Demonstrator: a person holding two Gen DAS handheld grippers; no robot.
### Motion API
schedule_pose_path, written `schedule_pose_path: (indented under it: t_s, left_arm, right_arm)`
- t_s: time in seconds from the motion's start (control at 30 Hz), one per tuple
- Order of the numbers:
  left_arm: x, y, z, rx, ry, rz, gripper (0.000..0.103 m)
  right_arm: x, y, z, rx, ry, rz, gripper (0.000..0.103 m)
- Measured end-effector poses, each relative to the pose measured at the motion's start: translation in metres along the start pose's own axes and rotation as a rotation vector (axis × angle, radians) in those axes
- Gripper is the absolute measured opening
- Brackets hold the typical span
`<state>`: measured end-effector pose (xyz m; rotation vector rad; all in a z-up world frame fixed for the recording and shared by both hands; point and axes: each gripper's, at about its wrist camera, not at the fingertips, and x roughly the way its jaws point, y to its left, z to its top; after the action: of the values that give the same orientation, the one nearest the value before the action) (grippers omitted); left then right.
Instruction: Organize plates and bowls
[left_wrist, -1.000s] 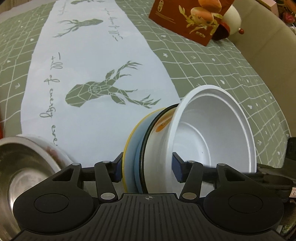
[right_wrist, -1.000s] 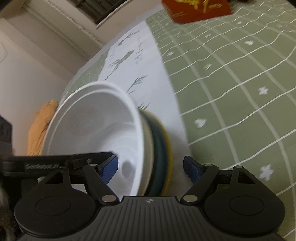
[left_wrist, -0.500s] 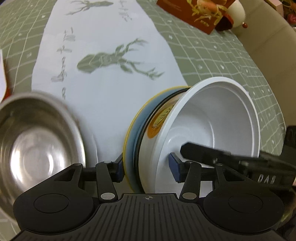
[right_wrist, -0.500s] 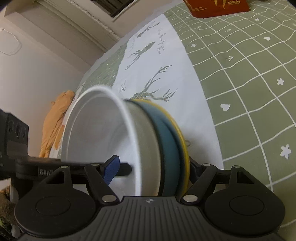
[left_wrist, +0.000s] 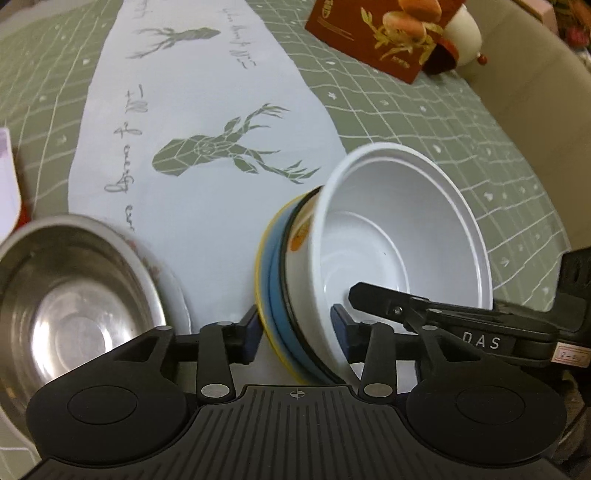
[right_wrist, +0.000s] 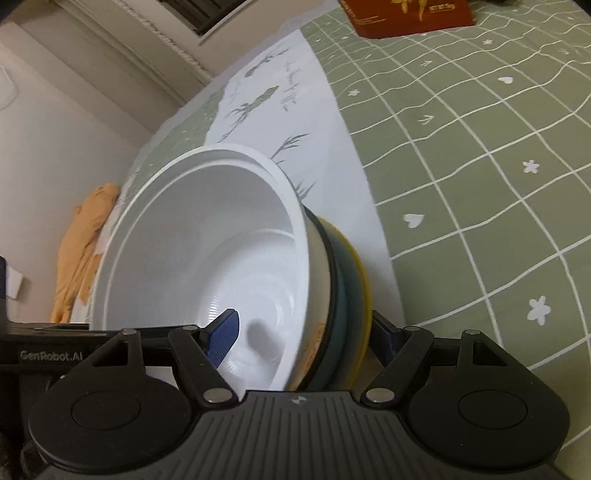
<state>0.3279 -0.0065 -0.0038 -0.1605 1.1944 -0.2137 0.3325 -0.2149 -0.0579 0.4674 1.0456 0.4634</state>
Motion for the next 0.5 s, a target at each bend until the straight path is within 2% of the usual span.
schedule_pose_path:
  t_s: [0.17,0.5]
  left_arm:
    - [0.003,-0.008,0.004,0.030,0.008,0.036,0.050]
    - [0.018,0.002,0.019,0.014,0.014,0.035,0.053]
  right_arm:
    - [-0.001,0.000,0.000,-0.015,-0.003,-0.009,0.065]
    - [0.004,-0.008,0.006,0.008,0.015,0.011,0.064]
